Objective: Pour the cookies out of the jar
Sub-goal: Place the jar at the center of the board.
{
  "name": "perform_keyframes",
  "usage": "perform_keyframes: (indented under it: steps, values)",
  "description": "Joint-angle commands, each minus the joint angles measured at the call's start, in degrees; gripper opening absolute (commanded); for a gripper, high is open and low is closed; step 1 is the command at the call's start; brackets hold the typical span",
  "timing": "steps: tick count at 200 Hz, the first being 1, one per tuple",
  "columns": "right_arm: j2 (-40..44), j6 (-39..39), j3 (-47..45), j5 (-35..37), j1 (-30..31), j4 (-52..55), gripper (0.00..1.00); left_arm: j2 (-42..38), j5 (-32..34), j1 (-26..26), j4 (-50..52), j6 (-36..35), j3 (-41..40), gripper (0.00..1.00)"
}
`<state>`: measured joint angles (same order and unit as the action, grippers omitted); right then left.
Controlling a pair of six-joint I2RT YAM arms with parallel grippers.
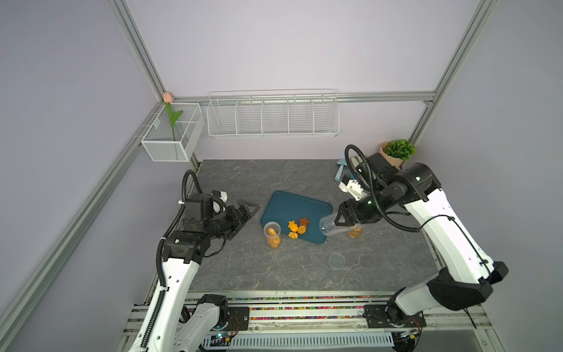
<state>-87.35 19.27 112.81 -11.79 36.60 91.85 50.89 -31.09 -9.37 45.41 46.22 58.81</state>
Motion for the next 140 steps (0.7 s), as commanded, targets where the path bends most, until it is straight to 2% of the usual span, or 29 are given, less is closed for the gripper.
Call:
perform_keyframes:
  steps: [1, 140]
  values:
    - [-2.10, -0.55, 1.00, 5.50, 3.01, 5.15, 0.69, -0.36, 1.29, 0.23, 2.65, -2.56, 0.08, 1.00]
    - [-12.42, 1.39, -1.96, 12.12, 13.88, 3.88, 0.70, -0.26, 1.03, 0.23, 3.17, -4.58, -0.53, 1.00]
